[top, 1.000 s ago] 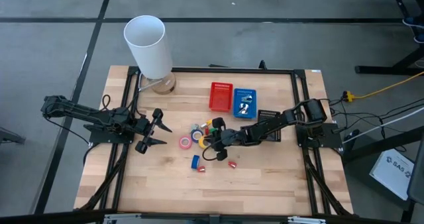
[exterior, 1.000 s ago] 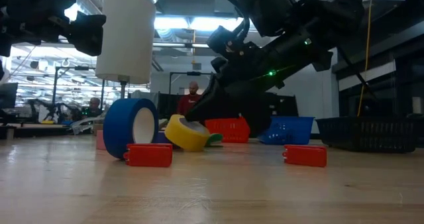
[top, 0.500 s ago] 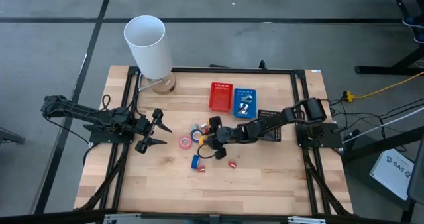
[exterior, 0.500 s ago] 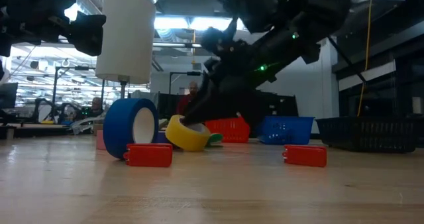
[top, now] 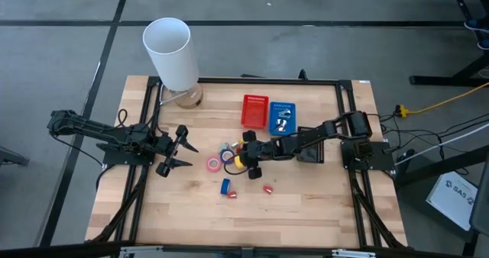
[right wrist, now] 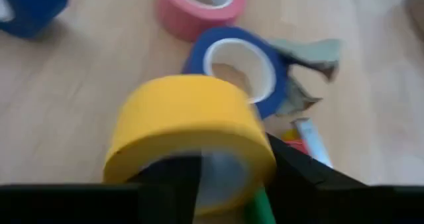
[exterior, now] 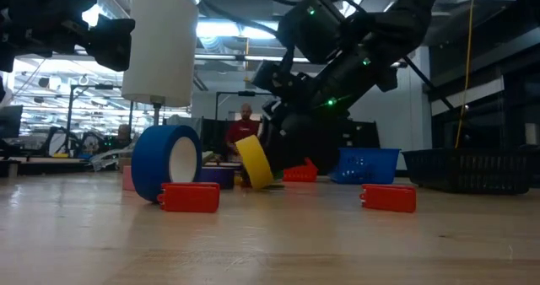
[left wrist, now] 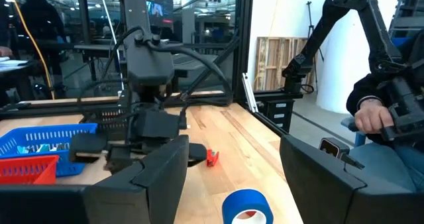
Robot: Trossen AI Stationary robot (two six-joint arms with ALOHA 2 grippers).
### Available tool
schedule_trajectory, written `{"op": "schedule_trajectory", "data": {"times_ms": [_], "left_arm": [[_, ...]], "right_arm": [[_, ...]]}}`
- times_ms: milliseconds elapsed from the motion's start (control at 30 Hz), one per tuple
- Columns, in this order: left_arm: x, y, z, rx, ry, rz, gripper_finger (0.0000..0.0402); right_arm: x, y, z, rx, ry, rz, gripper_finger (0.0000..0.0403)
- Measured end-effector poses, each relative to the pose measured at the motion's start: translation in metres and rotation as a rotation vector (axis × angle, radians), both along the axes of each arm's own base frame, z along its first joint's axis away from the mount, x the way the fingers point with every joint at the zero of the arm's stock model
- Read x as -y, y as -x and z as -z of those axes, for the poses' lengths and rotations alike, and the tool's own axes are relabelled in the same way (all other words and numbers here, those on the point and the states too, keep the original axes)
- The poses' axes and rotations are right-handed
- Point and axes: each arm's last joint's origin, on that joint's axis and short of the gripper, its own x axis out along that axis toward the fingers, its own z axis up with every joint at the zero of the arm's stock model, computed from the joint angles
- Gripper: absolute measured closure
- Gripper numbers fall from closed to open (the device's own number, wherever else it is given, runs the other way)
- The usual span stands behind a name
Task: Pick and place Stapler, Stapler remover, tape
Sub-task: Put the yellow tape into the black bin
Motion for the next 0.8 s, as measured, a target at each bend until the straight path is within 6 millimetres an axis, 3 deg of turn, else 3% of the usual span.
{"op": "schedule_trajectory", "data": {"times_ms": [233,567,800], "left_arm": [[0.0,0.0,0.0,0.001,0.0,0.0,0.0166],[0.0,0.0,0.0,0.0,0.0,0.0,0.0167],[0.0,0.0,0.0,0.0,0.0,0.0,0.0166]], "right_arm": [[0.001,-0.009,-0.008,-0.017,-0.004,-0.011,0.036],[0.003,-0.019,-0.032,-0.17,0.006,-0.067,0.0361],[0.015,-0.02,-0.044,-0.293,0.044,-0.075,0.0361]]}}
